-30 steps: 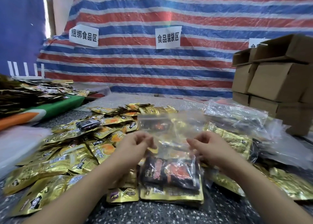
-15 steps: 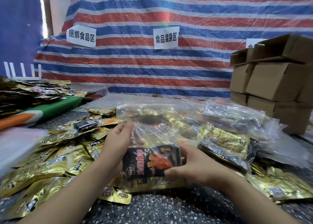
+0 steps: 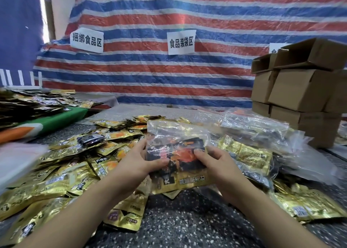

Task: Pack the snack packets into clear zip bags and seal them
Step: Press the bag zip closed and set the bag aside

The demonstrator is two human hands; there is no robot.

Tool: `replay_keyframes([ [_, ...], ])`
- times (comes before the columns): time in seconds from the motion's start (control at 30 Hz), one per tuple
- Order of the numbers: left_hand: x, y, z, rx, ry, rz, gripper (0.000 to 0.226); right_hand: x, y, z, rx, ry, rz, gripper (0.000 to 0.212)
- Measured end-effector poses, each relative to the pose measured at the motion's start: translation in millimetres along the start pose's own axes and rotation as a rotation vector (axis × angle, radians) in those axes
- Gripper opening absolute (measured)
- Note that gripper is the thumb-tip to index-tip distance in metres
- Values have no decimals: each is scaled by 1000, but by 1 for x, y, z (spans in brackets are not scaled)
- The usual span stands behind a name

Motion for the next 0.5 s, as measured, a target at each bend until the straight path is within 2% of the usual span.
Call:
replay_keyframes([
  [0.03,-2,1,-2,-25,-9,16,80,1,-2,4,82,-6,-8,15],
  [0.07,-3,2,-4,-51,-26,27,79,3,-6,7,167,-55,-24,20],
  [0.13,-5,3,-9,-96,-61,33,76,0,-13,13,300,-168,-28,43],
  [0.2,-6,3,-10,-107,-70,36,72,0,-14,14,322,-169,-9,51],
  [0.27,-6,3,-8,-98,-67,37,72,2,-10,10,254,-178,-35,45],
  [0.4,-5,6,-9,-108,-84,31,89,12,2,-10,36,-161,-74,25],
  [0.5,-5,7,-11,-133,-25,59,91,31,19,-57,-241,-5,-112,20],
])
Point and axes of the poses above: each hand's wrist, its own y-axis towards the middle knuckle, its own z-axis out of the palm, x = y × z, the point moved 9 cm from there along y, towards the middle knuckle, and after that the axes turned 10 degrees about -x, right-handed, at the moved point
